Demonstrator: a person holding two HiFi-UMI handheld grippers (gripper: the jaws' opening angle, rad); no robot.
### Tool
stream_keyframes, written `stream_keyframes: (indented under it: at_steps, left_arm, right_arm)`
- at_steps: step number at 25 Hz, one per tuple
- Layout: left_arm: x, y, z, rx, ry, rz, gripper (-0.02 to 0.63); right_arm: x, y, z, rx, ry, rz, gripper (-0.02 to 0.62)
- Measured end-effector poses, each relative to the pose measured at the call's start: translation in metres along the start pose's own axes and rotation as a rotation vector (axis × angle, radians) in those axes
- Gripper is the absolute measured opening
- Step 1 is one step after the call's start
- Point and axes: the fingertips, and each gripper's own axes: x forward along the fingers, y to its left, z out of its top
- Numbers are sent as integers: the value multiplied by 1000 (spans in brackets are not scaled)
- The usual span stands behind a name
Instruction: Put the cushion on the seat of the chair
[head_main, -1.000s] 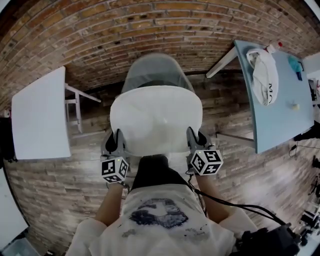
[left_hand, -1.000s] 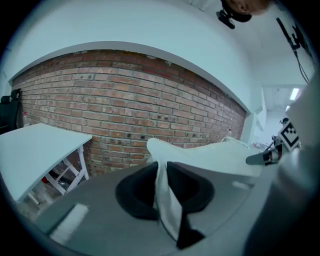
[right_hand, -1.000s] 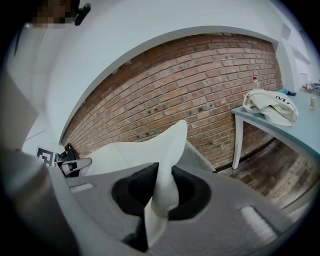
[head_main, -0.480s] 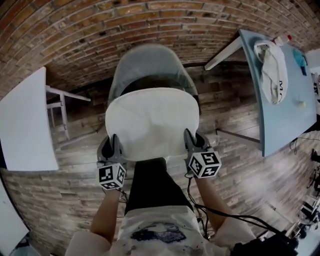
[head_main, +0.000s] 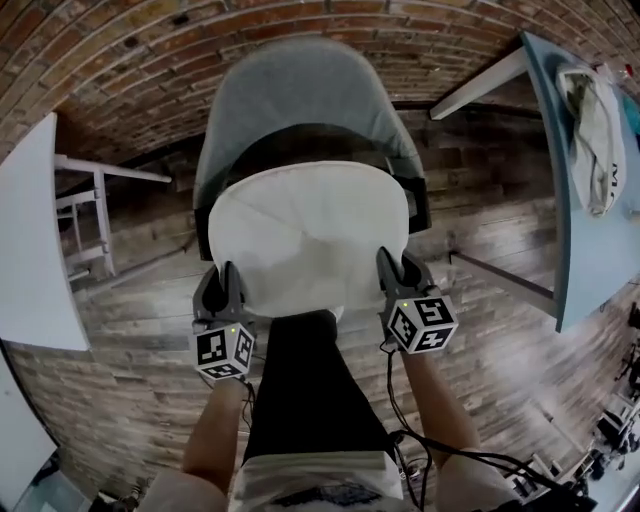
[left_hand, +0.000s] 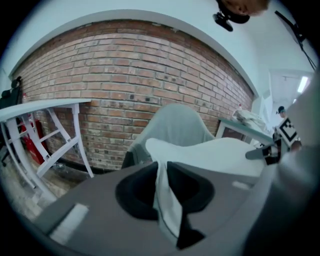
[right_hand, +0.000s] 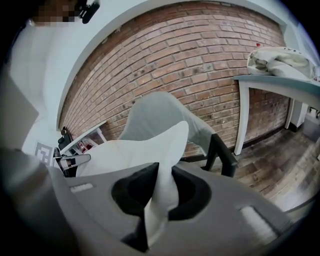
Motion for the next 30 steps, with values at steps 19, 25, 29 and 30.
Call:
stream_keyframes:
  at_steps: [19,25,29,30]
  left_arm:
    - [72,18,-122,20,91,24,48]
    - [87,21,-146,20,117,34,48]
    - [92,28,-161,14,132,54,48]
    - [93,30,-164,14,136,57,49]
  right_arm:
    - [86,-50,-105,-8,95,-25,48]
    - [102,-62,-126,3,105,-28,48]
    - [108,-71,-137,24,94,-40,51]
    - [109,-73,-139,23,93,-43,51]
